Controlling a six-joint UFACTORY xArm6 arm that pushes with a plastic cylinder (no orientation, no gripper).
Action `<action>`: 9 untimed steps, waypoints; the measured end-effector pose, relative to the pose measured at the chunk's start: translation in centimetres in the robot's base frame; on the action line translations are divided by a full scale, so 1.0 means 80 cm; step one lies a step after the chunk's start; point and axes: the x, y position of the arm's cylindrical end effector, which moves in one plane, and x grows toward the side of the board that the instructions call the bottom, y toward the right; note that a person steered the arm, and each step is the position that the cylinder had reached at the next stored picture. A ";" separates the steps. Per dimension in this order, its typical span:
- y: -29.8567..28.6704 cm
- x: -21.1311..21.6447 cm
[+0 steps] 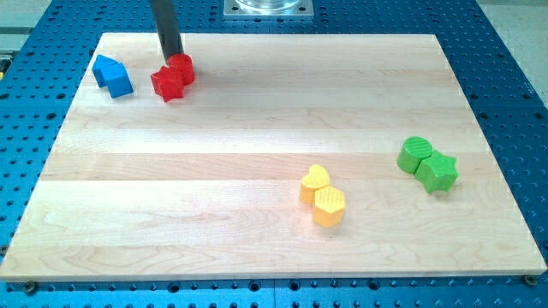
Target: Push the red star below the red circle
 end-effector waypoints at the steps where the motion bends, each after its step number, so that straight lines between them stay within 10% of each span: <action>1: 0.021 -0.031; 5: -0.175 -0.043; 9: -0.084 0.057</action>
